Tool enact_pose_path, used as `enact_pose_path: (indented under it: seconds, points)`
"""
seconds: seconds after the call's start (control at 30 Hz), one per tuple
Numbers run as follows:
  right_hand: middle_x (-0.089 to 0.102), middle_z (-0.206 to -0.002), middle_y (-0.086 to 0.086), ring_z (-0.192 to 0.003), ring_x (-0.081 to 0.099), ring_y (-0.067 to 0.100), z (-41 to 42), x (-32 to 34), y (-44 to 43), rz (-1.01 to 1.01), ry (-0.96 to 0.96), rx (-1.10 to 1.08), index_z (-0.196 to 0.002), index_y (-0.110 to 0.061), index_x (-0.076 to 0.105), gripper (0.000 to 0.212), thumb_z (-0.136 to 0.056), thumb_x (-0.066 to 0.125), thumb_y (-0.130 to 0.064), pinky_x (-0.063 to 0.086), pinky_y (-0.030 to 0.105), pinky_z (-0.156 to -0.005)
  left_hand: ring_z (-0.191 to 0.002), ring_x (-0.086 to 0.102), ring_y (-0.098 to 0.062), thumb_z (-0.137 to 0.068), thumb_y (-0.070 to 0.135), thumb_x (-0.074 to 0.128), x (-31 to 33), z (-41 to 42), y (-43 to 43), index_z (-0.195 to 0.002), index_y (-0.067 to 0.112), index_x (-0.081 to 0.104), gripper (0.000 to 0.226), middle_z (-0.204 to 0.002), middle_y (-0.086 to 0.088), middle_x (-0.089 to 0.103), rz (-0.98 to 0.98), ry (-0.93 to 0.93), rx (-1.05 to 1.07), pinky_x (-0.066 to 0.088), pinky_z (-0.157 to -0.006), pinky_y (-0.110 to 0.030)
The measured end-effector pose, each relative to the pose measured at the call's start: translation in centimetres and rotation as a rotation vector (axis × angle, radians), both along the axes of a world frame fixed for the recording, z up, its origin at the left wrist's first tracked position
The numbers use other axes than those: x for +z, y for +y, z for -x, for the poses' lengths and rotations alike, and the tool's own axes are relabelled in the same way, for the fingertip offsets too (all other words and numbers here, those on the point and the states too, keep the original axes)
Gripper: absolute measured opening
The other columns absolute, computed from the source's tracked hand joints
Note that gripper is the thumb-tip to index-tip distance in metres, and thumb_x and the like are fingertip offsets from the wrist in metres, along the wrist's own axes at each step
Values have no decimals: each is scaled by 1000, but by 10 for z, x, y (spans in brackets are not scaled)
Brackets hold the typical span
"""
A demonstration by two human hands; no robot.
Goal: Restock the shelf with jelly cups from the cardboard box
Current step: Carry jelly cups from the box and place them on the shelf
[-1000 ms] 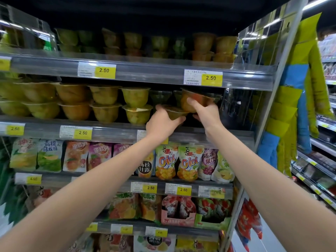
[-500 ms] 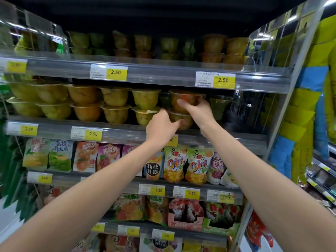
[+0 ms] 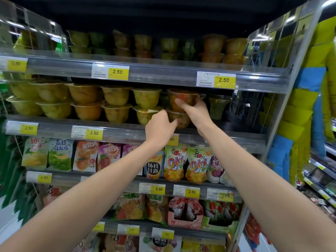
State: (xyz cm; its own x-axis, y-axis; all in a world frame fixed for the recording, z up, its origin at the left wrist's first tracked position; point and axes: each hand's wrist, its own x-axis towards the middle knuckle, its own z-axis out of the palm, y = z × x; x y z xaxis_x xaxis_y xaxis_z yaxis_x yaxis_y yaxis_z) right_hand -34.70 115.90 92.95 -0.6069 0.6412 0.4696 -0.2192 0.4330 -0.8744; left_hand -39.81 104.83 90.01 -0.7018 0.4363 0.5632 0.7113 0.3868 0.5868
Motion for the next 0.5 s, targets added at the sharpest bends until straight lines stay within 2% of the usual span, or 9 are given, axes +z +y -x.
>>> enact_pose_path:
  seconds: [0.1,0.23,0.4,0.5]
  points:
    - [60,-128,5,-114,56,18,-5,0,-1,-44,-29,14,-133,-13,50,56,-83,73,-28,44,24,-91,-90,63,-25,-87,44,62,-1,-1,-1,-105,9,60,39,-101,-4,67,-5,-14,-20,53,-75,-38]
    - [59,-127,5,-113,56,18,-12,-6,-3,-102,-62,-13,-132,-12,50,52,-86,69,-28,44,25,-91,-95,63,-25,-89,40,62,-1,-3,-5,-111,8,56,40,-106,-5,66,-14,-27,-44,50,-74,-34]
    - [50,-136,5,-125,46,19,-27,-26,-7,-291,-152,-207,-139,-11,43,53,-93,58,-34,34,22,-94,-102,62,-25,-92,30,58,-8,-9,-14,-120,8,51,36,-114,-7,65,-15,4,-68,45,-75,-31]
    - [52,-134,9,-125,48,24,-38,-37,-12,-431,-237,-315,-137,-7,46,49,-96,52,-34,37,28,-94,-115,56,-24,-94,30,54,-15,-14,-21,-131,12,47,41,-125,-4,60,45,55,-58,46,-85,-37]
